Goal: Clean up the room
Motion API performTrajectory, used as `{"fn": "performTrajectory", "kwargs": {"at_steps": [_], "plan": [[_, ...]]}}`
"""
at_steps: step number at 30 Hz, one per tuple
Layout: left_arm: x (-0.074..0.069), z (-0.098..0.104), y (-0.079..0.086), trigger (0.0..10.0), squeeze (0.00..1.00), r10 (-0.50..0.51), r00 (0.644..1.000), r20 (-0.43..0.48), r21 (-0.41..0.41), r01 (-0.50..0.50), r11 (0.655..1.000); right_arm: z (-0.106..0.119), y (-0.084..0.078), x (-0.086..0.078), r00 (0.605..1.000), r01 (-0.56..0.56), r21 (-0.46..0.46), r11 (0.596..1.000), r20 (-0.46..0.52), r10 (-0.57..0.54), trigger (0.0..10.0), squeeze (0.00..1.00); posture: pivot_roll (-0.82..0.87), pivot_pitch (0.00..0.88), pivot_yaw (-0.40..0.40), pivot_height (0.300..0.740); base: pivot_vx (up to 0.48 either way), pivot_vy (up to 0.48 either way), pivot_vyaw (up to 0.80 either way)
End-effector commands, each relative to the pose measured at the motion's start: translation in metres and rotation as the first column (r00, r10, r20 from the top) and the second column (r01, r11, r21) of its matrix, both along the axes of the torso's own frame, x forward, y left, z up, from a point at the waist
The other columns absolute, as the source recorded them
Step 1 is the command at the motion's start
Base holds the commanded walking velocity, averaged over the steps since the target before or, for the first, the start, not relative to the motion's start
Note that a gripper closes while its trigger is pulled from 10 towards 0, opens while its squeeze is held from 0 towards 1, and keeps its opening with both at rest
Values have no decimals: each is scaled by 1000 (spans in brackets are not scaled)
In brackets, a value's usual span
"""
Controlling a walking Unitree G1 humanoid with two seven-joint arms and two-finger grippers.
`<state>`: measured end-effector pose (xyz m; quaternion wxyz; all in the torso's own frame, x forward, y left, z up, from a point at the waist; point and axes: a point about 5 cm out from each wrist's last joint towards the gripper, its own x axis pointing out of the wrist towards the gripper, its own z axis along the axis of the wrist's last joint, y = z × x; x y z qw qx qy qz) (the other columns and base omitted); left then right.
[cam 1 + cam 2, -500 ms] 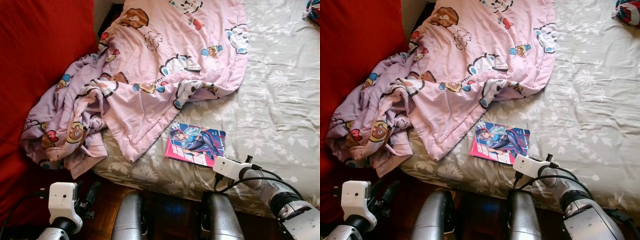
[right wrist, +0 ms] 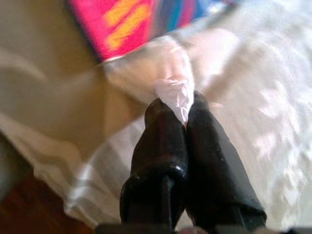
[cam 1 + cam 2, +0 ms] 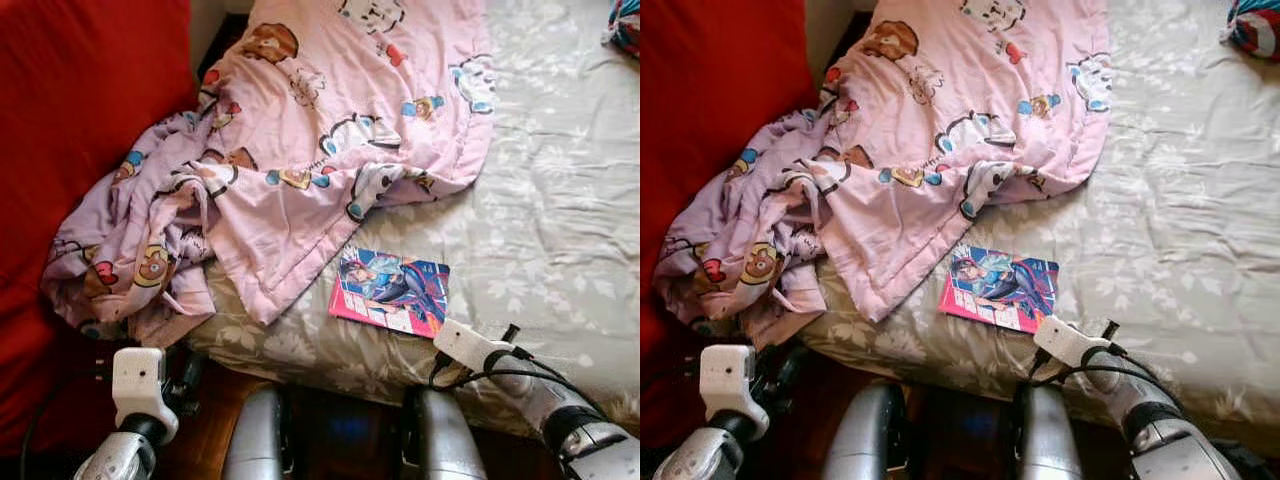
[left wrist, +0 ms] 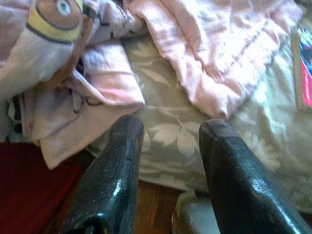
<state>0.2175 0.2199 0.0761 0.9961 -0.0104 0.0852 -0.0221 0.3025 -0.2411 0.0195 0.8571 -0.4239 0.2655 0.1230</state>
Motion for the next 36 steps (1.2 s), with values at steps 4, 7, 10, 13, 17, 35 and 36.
{"fn": "performTrajectory", "kwargs": {"at_steps": [4,7,10,13,17,35,36], "plan": [[7,-9,-1,10000,0,10,1000,-8,-4,-10,1000,-1,-16,-13,982,149,188,971,90,-168,0,0,91,168,51,633,0,0,0],[14,-10,-3,10000,0,5,1000,-2,-7,-5,1000,3,-15,-13,964,185,270,945,136,-228,0,0,70,151,47,633,0,0,0],[26,-12,-4,10000,0,8,1000,10,-11,-8,1000,8,3,-24,875,241,581,777,217,-433,4941,0,40,120,42,633,0,0,0],[31,-13,-4,10000,0,10,1000,14,-12,-10,1000,8,14,-31,843,242,660,711,221,-491,10000,0,34,110,41,633,0,0,0],[40,-19,-6,10000,0,14,1000,14,-19,-14,1000,-6,33,-47,773,304,751,586,165,-613,10000,0,24,92,41,633,0,0,0],[58,-51,-10,10000,0,27,997,-76,-67,-32,997,-38,51,-44,778,446,781,438,-97,-620,10000,0,8,37,22,677,0,0,0],[57,-57,-11,10000,0,27,995,-98,-68,-34,997,-44,53,-48,784,466,766,442,-125,-609,10000,0,9,35,22,687,0,0,0]]}}
